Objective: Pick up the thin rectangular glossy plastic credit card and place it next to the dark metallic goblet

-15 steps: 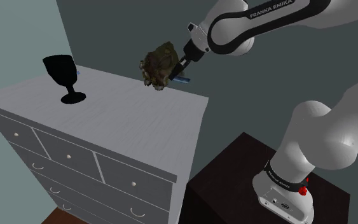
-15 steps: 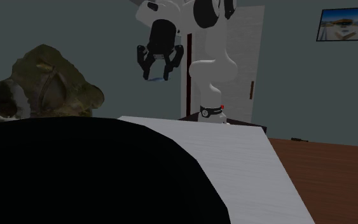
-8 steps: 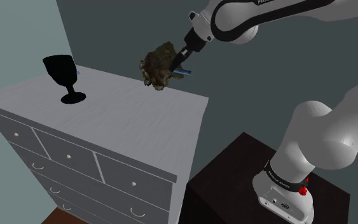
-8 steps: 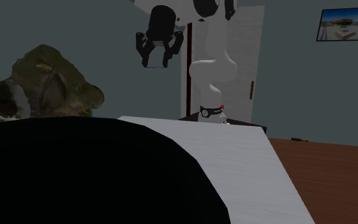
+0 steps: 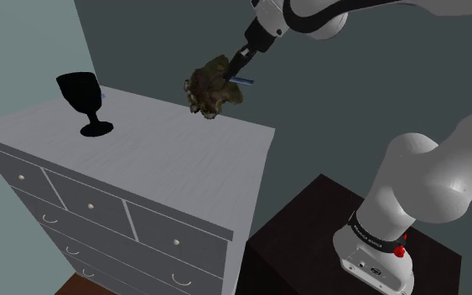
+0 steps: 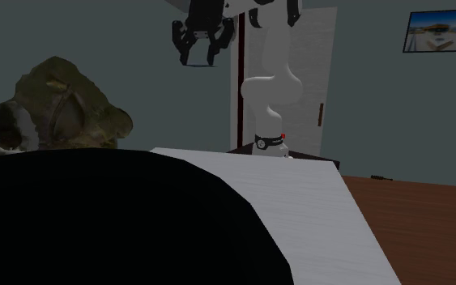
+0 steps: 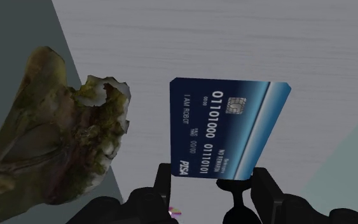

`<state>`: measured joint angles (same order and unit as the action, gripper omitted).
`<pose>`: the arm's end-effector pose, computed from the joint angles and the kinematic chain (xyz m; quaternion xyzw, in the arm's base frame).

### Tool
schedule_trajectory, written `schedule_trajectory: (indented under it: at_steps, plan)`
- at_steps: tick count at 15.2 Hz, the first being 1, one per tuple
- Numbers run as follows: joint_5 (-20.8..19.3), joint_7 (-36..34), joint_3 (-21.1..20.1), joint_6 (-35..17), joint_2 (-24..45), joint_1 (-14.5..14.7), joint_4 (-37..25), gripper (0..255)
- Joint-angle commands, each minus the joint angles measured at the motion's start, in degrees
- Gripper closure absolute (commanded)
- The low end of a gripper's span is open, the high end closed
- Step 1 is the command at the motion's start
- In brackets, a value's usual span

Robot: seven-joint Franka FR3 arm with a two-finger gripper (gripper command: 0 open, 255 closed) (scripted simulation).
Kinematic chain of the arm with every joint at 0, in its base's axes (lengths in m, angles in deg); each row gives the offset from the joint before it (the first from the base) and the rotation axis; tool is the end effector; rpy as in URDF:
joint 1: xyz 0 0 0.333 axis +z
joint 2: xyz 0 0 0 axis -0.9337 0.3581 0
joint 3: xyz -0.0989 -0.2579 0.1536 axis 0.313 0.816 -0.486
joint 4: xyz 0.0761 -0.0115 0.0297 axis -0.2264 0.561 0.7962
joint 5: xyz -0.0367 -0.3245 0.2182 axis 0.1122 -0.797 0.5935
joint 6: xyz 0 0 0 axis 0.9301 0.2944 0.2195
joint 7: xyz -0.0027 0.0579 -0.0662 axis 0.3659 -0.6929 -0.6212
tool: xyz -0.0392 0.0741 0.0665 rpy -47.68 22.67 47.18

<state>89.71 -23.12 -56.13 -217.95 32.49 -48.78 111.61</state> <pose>0.4395 0.0737 0.5598 -0.9303 -0.2271 -0.2803 0.0663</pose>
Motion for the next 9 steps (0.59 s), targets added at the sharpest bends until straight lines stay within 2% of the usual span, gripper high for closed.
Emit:
schedule_trajectory:
  at_steps: [1, 5, 9]
  plan:
    - [-0.23, -0.31, -0.13, 1.67, -0.29, -0.13, -1.36, 255]
    - [-0.51, -0.78, -0.32, 4.07, -0.5, -0.27, -3.57, 255]
    - [-0.09, -3.66, -2.42, 2.39, 7.32, 1.02, -9.95, 255]
